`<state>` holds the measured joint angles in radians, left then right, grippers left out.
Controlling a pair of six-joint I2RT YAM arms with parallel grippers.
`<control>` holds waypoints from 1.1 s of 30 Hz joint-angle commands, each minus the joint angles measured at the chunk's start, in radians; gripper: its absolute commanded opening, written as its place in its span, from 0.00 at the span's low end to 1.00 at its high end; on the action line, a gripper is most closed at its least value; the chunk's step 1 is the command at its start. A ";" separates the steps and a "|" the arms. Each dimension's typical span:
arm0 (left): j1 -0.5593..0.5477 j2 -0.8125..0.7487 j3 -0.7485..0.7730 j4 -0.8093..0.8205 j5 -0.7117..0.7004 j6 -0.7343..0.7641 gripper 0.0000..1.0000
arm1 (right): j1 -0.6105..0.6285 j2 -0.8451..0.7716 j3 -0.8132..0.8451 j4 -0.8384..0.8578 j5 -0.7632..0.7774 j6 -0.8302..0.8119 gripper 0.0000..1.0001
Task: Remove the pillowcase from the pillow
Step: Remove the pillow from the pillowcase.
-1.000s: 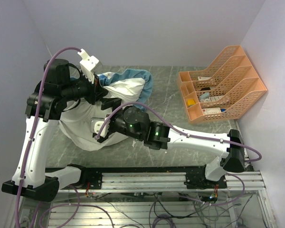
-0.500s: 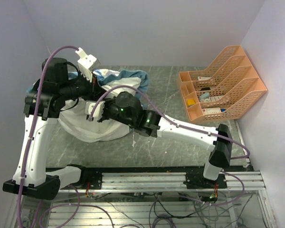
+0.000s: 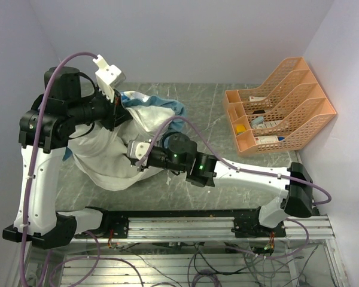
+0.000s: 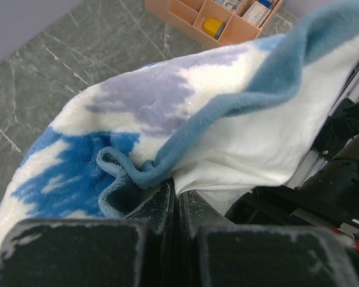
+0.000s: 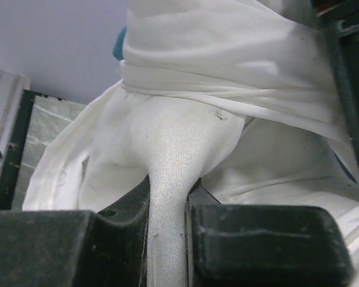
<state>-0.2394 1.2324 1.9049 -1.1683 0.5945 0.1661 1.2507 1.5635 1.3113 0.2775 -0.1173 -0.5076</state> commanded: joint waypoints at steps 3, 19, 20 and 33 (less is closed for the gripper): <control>0.008 -0.019 0.001 0.226 -0.080 0.014 0.09 | 0.122 0.048 -0.126 -0.024 -0.085 0.144 0.00; 0.008 -0.104 -0.212 0.413 -0.357 0.150 0.08 | 0.253 0.010 -0.351 0.160 -0.001 0.200 0.00; 0.008 -0.102 -0.231 0.406 -0.371 0.166 0.09 | 0.257 -0.009 -0.362 0.171 0.013 0.207 0.00; 0.009 -0.137 -0.321 0.359 -0.460 0.333 0.17 | 0.088 -0.303 -0.634 0.369 0.004 0.393 0.00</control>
<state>-0.2913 1.1069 1.5684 -1.0626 0.3885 0.3676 1.3136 1.2930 0.7620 0.7067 0.0059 -0.2489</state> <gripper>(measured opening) 0.108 0.105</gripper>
